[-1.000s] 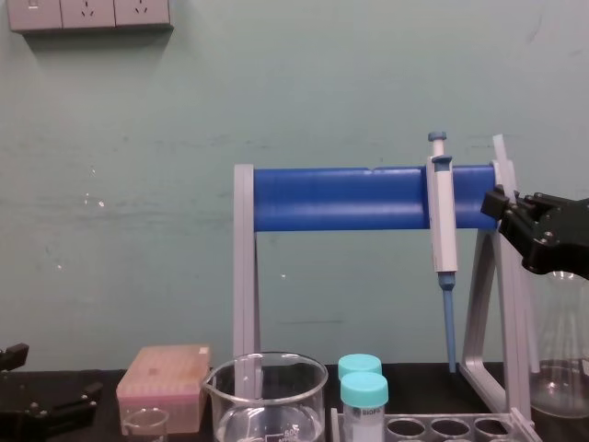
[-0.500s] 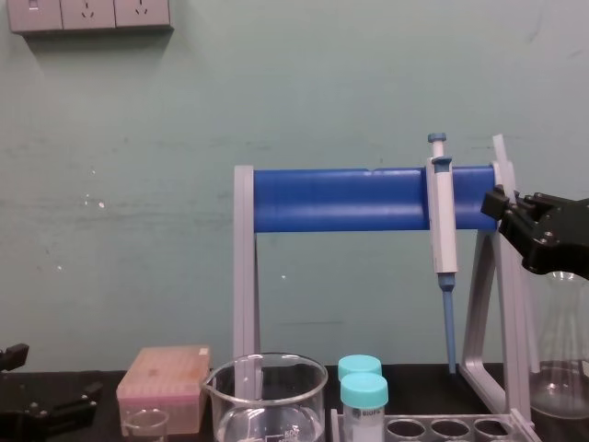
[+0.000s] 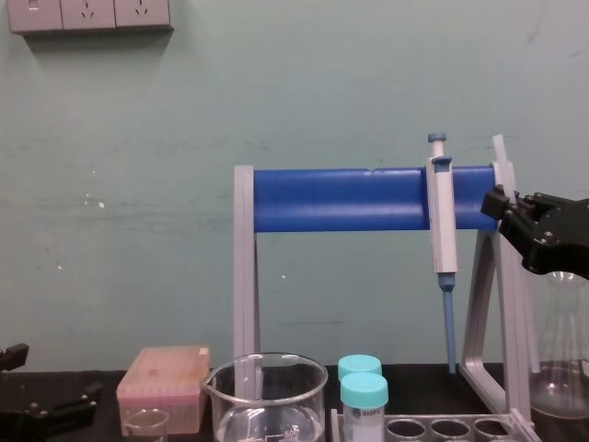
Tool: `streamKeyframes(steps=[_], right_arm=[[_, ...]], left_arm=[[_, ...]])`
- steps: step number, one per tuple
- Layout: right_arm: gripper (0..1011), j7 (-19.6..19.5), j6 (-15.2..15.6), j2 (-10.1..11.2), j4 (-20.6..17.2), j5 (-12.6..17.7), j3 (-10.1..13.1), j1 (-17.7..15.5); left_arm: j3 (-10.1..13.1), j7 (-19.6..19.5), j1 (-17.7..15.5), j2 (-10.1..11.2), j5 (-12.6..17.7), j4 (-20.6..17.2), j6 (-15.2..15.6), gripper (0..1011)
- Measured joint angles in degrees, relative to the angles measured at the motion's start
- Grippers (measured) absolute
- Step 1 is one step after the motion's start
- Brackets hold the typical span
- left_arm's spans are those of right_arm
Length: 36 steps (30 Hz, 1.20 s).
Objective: Pick up the stirring rod with one hand, then place it down.
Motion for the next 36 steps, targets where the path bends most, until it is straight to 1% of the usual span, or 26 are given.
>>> streamKeyframes(steps=[36], right_arm=[[67, 0.00, 0.00, 0.00, 0.00, 0.00, 0.00, 0.00]], left_arm=[[0.00, 0.00, 0.00, 0.00, 0.00, 0.00, 0.00, 1000]])
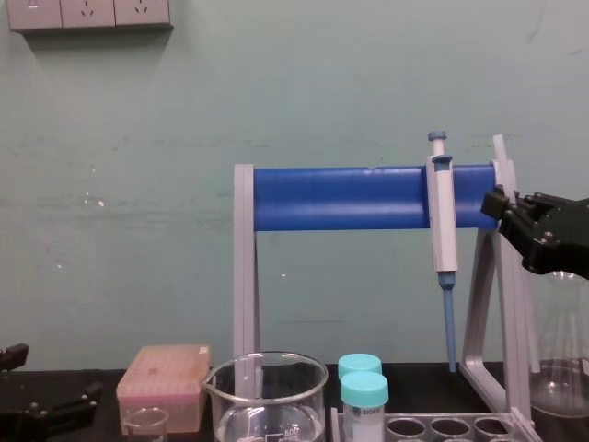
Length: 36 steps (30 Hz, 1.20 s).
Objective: Pick up the stirring rod with one hand, then place it down.
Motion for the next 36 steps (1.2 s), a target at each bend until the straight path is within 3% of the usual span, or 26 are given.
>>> streamKeyframes(steps=[14, 24, 36], right_arm=[[67, 0.27, 0.00, -0.07, 0.00, -0.02, 0.16, -0.02], [67, 3.82, 0.05, -0.07, -1.63, 1.49, 0.31, -0.43], [67, 6.20, 2.52, 0.62, -2.84, 3.46, -0.87, -1.20]], left_arm=[[0.00, 0.00, 0.00, 0.00, 0.00, 0.00, 0.00, 1000], [0.00, 0.00, 0.00, 0.00, 0.00, 0.00, 0.00, 1000], [0.00, 0.00, 0.00, 0.00, 0.00, 0.00, 0.00, 1000]])
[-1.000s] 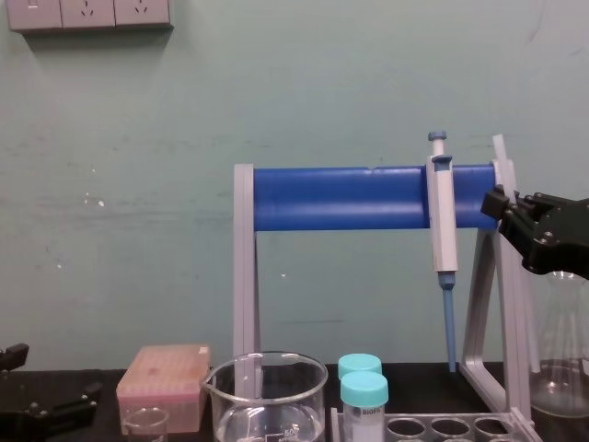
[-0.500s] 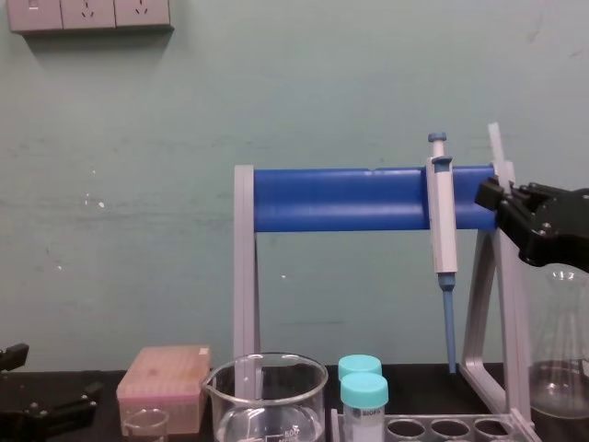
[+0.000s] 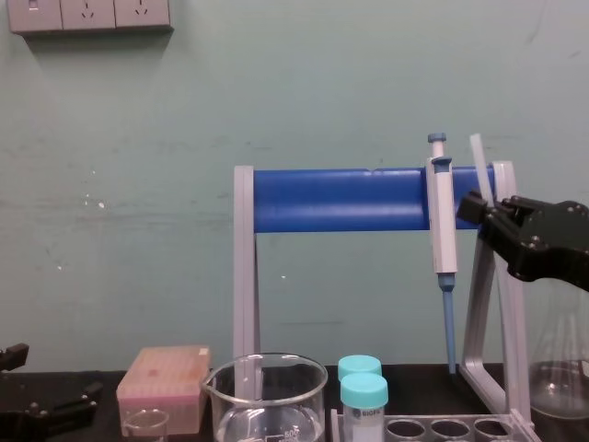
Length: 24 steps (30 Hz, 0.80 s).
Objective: Pick up the stirring rod with one hand, then place it down.
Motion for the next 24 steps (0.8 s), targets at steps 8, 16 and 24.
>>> streamKeyframes(steps=[8, 16, 24], right_arm=[[67, 1.30, 1.88, 0.43, -0.41, 1.57, -1.05, -0.36], [67, 1.68, 3.64, 0.89, -0.88, 2.78, -2.00, -0.81], [67, 2.30, 5.61, 1.11, -0.29, 4.33, -2.72, -0.75]], left_arm=[[0.00, 0.00, 0.00, 0.00, 0.00, 0.00, 0.00, 1000], [0.00, 0.00, 0.00, 0.00, 0.00, 0.00, 0.00, 1000], [0.00, 0.00, 0.00, 0.00, 0.00, 0.00, 0.00, 1000]])
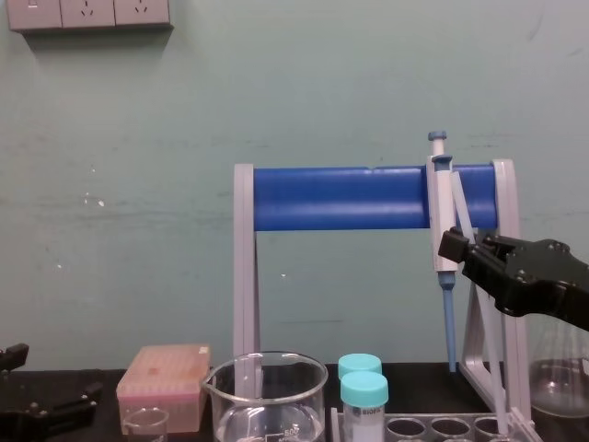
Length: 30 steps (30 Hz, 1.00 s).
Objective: Pick up the stirring rod with one hand, then place it down.
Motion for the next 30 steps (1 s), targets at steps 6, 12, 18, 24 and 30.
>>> streamKeyframes(steps=[6, 12, 18, 24, 30], right_arm=[[67, 0.15, 0.96, 0.19, 0.15, 0.70, -0.42, -0.01], [68, 0.37, 2.19, 0.41, 0.76, 1.31, -0.90, 0.29], [67, 0.44, 3.24, 0.41, 2.51, 1.50, -1.60, 1.22], [67, 0.80, 3.31, -0.12, 6.43, 0.63, -2.67, 2.96], [67, 1.95, 3.53, -0.71, 9.37, 0.26, -3.59, 4.36]], left_arm=[[0.00, 0.00, 0.00, 0.00, 0.00, 0.00, 0.00, 1000], [0.00, 0.00, 0.00, 0.00, 0.00, 0.00, 0.00, 1000], [0.00, 0.00, 0.00, 0.00, 0.00, 0.00, 0.00, 1000], [0.00, 0.00, 0.00, 0.00, 0.00, 0.00, 0.00, 1000], [0.00, 0.00, 0.00, 0.00, 0.00, 0.00, 0.00, 1000]])
